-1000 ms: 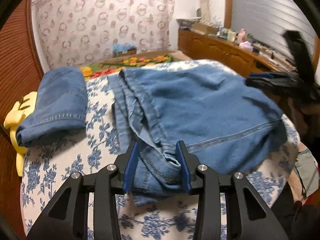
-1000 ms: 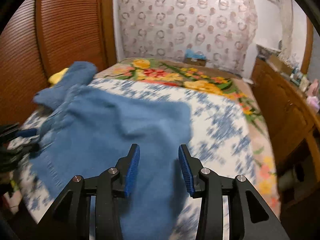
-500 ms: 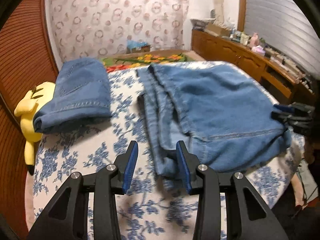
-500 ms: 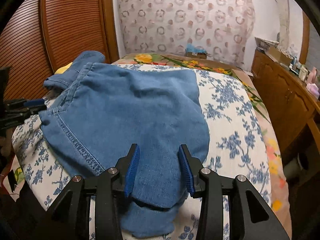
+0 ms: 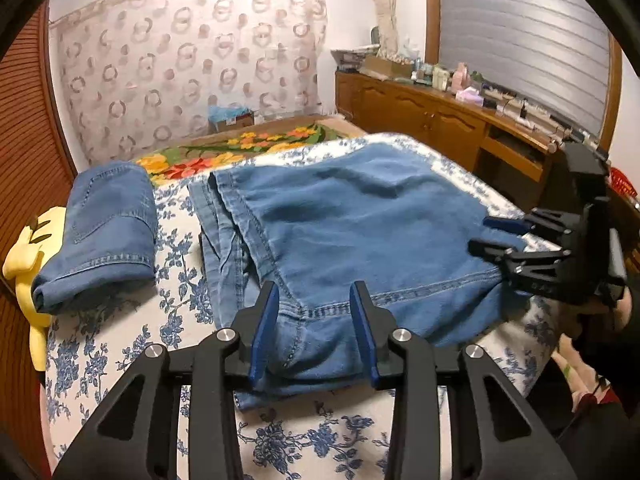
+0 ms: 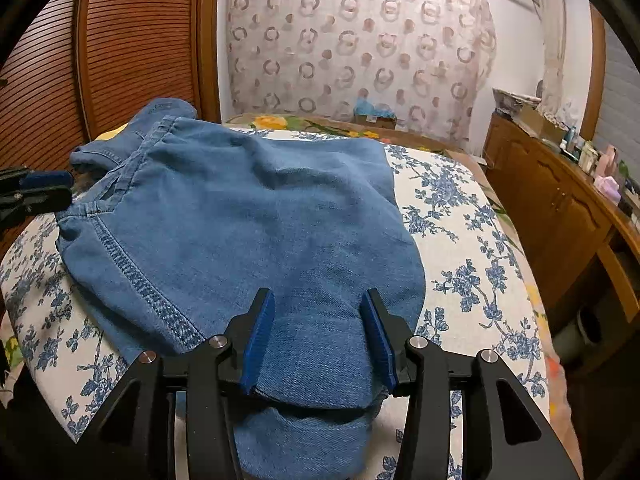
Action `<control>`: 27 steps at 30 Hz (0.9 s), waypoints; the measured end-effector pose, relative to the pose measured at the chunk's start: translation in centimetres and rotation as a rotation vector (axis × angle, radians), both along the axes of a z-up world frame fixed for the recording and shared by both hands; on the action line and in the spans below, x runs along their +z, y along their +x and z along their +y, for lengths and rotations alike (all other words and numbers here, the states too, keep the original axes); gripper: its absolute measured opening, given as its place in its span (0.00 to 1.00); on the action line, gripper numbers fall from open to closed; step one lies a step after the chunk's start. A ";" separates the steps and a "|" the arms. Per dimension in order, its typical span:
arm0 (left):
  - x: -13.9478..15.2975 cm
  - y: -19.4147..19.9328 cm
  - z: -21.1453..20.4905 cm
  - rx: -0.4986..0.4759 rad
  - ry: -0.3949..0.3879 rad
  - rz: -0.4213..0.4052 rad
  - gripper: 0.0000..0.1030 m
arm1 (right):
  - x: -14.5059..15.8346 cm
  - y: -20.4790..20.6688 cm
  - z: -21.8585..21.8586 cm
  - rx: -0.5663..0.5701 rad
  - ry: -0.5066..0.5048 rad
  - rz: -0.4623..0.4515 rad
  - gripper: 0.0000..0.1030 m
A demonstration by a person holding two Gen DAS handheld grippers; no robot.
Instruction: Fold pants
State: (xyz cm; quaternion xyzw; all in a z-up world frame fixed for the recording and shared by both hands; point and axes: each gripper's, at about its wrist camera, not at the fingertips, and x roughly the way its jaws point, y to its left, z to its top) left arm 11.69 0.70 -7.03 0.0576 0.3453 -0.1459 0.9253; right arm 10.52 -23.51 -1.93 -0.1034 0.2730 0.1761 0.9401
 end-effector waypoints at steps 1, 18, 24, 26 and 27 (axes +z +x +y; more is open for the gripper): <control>-0.4 0.4 0.1 0.012 0.010 0.018 0.37 | -0.1 0.2 -0.1 0.001 0.001 0.000 0.46; -2.2 0.4 0.7 0.012 0.014 0.074 0.07 | -0.2 0.5 -0.9 0.011 0.033 0.007 0.46; 0.0 -1.3 1.8 0.030 -0.044 0.013 0.03 | 0.0 0.4 -1.3 0.020 0.062 0.010 0.46; 0.4 -2.1 2.5 0.049 -0.058 -0.005 0.03 | 0.2 0.2 -1.6 0.014 0.075 0.014 0.46; 0.5 -2.5 3.0 0.064 -0.065 -0.009 0.03 | 0.5 0.0 -1.9 0.012 0.091 0.016 0.46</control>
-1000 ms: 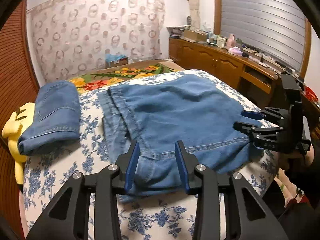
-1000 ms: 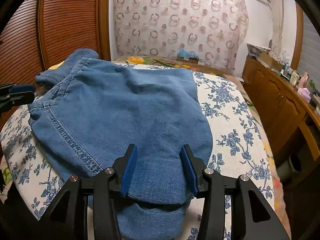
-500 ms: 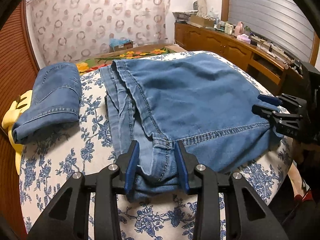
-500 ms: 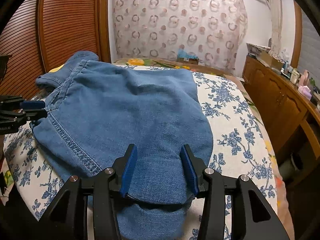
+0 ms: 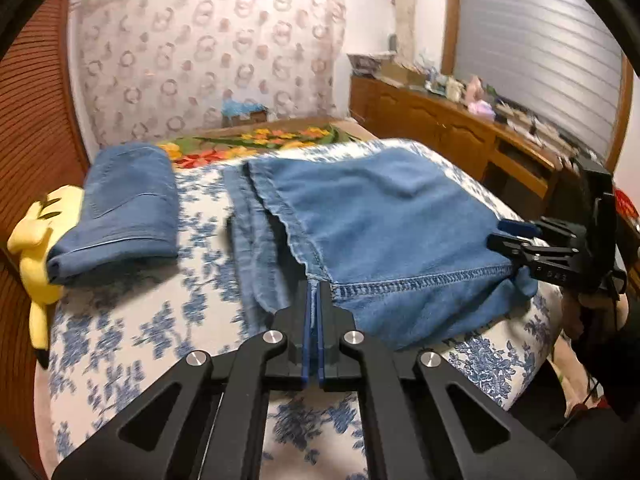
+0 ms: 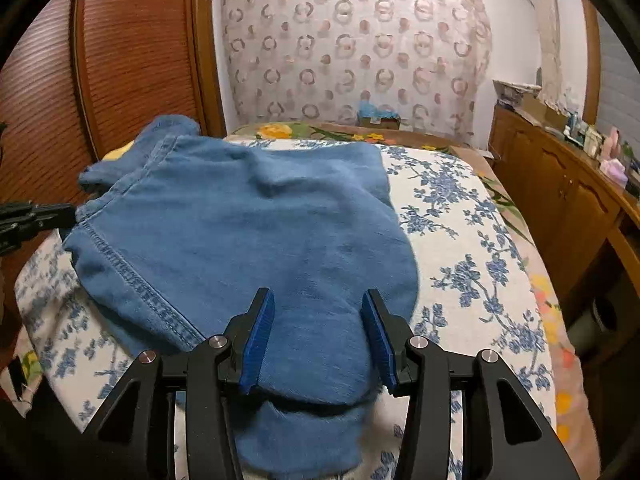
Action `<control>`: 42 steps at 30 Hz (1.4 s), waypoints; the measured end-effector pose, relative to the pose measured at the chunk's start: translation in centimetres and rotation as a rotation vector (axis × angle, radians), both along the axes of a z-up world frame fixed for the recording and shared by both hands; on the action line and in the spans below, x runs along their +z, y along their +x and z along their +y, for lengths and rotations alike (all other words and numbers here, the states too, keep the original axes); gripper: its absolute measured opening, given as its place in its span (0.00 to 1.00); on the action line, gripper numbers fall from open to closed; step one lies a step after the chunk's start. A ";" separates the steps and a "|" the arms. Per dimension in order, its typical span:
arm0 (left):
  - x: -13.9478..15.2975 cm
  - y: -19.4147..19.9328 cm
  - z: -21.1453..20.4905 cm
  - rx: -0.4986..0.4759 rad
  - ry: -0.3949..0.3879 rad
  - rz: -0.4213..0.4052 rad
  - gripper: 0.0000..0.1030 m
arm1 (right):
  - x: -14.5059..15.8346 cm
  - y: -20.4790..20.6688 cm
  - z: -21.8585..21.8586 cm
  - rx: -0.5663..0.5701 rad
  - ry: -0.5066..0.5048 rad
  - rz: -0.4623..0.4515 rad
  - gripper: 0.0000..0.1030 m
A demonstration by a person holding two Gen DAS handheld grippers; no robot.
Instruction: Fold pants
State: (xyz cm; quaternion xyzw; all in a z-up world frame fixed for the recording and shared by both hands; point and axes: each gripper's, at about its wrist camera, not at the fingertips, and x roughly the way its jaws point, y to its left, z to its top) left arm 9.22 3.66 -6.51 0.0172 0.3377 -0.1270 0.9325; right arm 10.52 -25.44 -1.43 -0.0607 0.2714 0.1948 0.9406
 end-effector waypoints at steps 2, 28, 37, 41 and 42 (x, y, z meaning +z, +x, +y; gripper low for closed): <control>-0.3 -0.4 0.8 0.020 -0.006 0.009 0.03 | 0.7 -0.6 -0.7 -0.006 0.040 -0.001 0.51; -0.2 2.0 -2.2 0.008 -0.012 0.003 0.71 | 0.8 -0.1 -2.9 -0.042 0.135 0.053 0.59; -1.2 3.9 -5.1 -0.035 0.012 0.041 0.71 | -0.1 1.1 -2.3 -0.043 0.113 0.083 0.59; -1.9 4.4 -5.5 -0.041 0.021 0.062 0.71 | -0.5 1.9 -1.8 -0.038 0.091 0.113 0.59; -2.1 4.4 -5.5 -0.041 0.024 0.066 0.71 | -0.5 2.0 -1.7 -0.038 0.090 0.122 0.59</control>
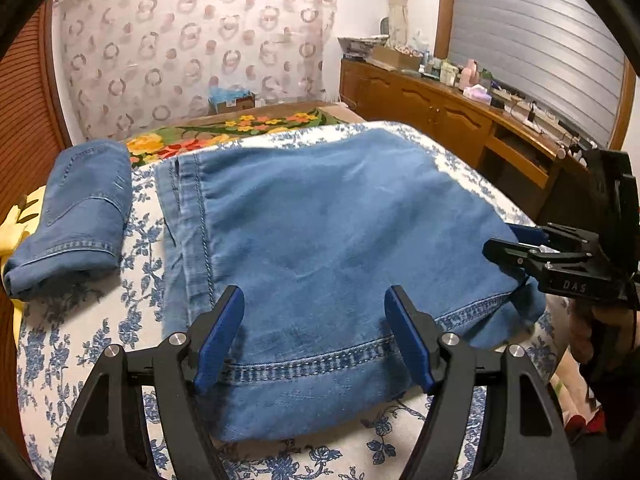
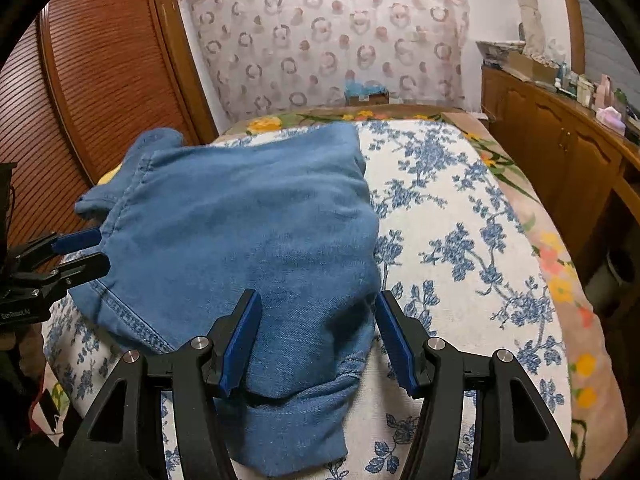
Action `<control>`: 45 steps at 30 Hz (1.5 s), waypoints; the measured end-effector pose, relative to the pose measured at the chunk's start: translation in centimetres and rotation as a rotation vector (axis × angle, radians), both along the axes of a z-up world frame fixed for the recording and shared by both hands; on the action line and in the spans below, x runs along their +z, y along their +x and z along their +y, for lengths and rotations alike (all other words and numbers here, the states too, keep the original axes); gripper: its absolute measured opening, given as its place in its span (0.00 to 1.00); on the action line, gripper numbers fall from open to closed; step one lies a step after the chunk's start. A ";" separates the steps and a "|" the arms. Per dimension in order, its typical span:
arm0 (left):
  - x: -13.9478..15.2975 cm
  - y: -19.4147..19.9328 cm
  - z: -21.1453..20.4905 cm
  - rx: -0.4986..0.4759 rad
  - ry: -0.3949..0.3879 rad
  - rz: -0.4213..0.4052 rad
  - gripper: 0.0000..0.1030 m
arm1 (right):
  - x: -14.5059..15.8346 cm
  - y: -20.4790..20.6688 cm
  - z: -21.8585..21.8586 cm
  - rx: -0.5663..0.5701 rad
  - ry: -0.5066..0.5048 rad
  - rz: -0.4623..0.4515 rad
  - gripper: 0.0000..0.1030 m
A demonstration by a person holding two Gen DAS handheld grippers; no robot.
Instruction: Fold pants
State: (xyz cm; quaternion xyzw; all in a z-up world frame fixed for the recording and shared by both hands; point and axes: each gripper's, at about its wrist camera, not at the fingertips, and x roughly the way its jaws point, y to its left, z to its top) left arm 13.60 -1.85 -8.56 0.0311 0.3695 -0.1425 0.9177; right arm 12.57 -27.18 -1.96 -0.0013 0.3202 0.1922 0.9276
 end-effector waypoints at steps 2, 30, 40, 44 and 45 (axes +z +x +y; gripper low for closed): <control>-0.5 0.2 0.1 0.003 0.004 0.013 0.71 | -0.3 0.4 0.1 0.005 0.016 0.025 0.59; -1.1 -0.5 1.7 0.039 -0.013 0.031 0.74 | 2.7 -1.4 2.9 0.127 0.027 -0.077 0.25; 2.1 -3.4 7.4 0.126 -0.046 -0.060 0.74 | 8.9 -2.5 9.0 0.272 0.033 -0.216 0.24; 2.9 -4.6 10.5 0.184 -0.051 -0.083 0.74 | 9.4 -2.4 12.9 0.353 0.032 -0.236 0.24; 3.0 -5.0 11.4 0.206 -0.048 -0.088 0.74 | 9.3 -2.5 13.9 0.375 0.033 -0.234 0.24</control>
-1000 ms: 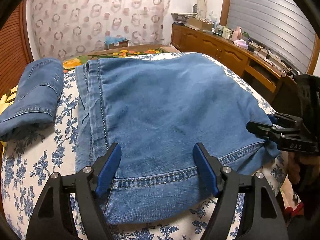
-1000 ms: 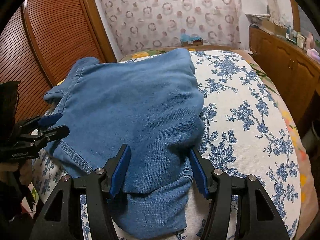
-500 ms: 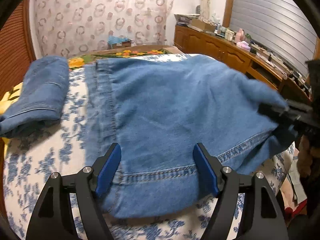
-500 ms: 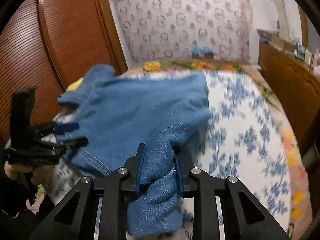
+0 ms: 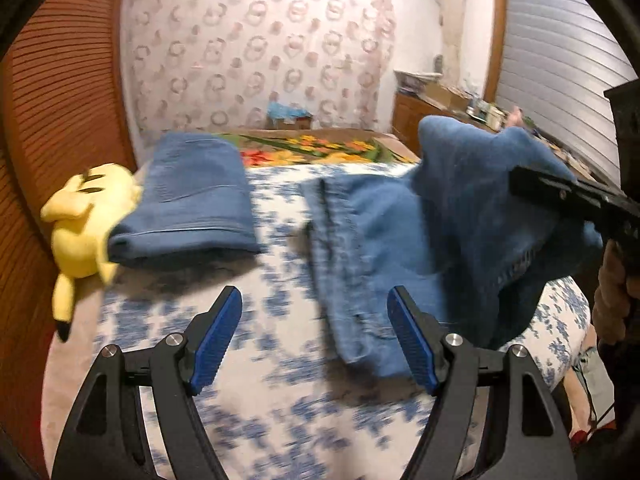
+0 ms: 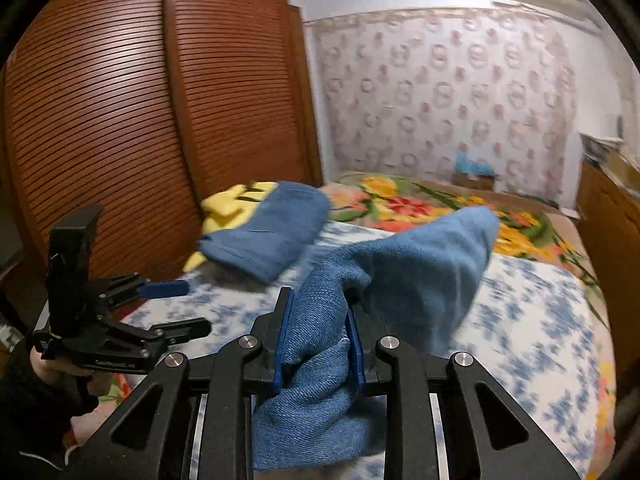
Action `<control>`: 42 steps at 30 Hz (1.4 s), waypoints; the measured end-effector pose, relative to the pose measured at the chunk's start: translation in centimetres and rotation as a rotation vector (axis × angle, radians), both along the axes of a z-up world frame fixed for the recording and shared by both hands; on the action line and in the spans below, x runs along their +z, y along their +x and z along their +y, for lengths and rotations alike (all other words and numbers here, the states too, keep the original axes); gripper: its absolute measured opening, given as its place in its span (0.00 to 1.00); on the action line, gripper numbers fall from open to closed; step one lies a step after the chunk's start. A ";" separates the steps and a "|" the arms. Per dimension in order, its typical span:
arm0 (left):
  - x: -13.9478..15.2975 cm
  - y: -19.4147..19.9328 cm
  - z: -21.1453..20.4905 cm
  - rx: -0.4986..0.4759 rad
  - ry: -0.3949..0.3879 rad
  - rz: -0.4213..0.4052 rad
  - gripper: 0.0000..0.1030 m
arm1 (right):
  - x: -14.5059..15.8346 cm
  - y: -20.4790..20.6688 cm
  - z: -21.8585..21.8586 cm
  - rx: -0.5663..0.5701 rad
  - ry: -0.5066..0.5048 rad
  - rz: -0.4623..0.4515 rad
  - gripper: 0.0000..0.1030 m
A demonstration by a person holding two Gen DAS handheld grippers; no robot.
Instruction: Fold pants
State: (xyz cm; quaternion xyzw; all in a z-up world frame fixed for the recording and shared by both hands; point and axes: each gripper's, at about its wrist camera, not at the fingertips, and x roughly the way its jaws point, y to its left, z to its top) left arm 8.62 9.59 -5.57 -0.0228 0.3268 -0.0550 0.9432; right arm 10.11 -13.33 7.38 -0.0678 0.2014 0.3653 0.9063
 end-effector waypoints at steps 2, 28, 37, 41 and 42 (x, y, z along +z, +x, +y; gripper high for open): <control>0.2 -0.6 1.3 0.028 -0.002 -0.009 0.74 | -0.4 -0.2 2.1 0.047 -0.008 0.001 0.24; 0.8 -0.9 3.0 0.064 -0.012 -0.041 0.74 | -3.7 1.1 4.3 0.090 -0.062 0.045 0.51; -0.7 0.8 -0.8 -0.036 -0.003 0.013 0.74 | -3.6 3.9 2.6 -0.070 -0.056 0.020 0.58; -2.6 0.8 -1.0 -0.037 0.007 0.068 0.74 | -4.3 4.6 3.1 -0.082 -0.081 0.040 0.60; -3.0 0.7 -1.0 -0.036 0.010 0.078 0.74 | -3.8 4.8 3.4 -0.081 -0.084 0.050 0.60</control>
